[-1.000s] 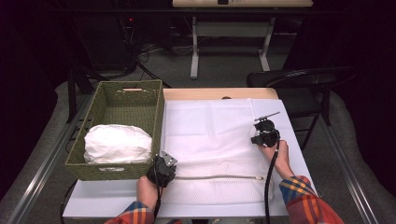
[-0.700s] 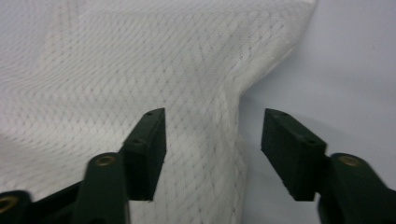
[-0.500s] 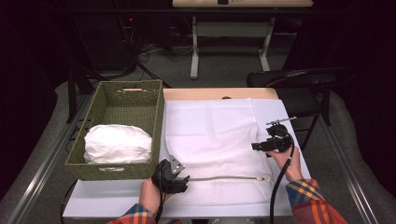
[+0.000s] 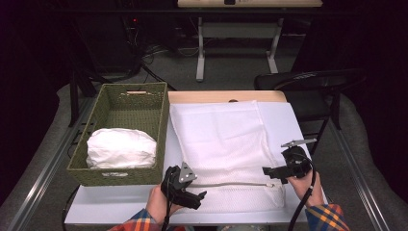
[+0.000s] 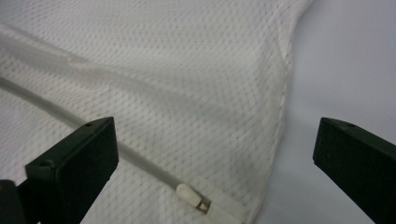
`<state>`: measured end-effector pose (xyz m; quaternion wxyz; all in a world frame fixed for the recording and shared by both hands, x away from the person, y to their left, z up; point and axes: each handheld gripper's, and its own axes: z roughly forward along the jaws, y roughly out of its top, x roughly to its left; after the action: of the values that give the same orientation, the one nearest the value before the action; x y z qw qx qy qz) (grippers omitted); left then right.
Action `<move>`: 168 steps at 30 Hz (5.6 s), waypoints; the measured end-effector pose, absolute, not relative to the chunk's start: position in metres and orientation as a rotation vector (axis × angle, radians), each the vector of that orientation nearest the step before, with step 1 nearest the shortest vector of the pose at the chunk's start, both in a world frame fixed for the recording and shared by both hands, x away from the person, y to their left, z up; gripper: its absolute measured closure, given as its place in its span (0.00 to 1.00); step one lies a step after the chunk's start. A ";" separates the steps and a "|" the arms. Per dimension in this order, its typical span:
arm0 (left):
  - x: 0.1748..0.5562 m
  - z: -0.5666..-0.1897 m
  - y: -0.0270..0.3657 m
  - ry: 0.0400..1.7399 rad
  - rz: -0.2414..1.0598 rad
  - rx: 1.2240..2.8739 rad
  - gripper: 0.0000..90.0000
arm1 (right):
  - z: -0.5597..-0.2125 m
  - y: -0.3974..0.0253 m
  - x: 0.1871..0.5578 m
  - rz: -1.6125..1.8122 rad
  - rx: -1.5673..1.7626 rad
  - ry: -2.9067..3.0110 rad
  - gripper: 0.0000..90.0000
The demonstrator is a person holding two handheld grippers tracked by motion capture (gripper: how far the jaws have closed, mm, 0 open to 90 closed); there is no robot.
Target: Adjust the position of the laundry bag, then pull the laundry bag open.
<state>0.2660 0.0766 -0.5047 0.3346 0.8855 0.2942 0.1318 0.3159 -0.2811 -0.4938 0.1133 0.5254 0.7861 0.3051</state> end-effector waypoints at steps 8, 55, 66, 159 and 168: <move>0.265 -0.506 0.075 0.750 0.337 2.306 0.08 | -0.489 -0.280 0.282 0.841 1.479 2.305 0.00; 0.266 -0.503 0.085 0.821 0.327 2.300 0.06 | -0.519 -0.304 0.295 0.675 1.755 2.304 0.66; 0.261 -0.486 0.088 0.804 0.361 2.241 0.07 | -0.526 -0.301 0.299 0.663 1.779 2.342 0.72; 0.300 -0.522 -0.081 0.377 -0.092 2.359 0.03 | -0.498 -0.287 0.282 0.798 1.486 2.423 0.94; 0.304 -0.524 -0.092 0.347 -0.104 2.386 0.21 | -0.495 -0.285 0.281 0.811 1.472 2.420 0.94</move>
<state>0.3036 -0.0924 -0.5242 0.3560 0.9239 0.1343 -0.0404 0.2810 -0.2854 -0.4947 0.0977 0.4972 0.8174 0.2739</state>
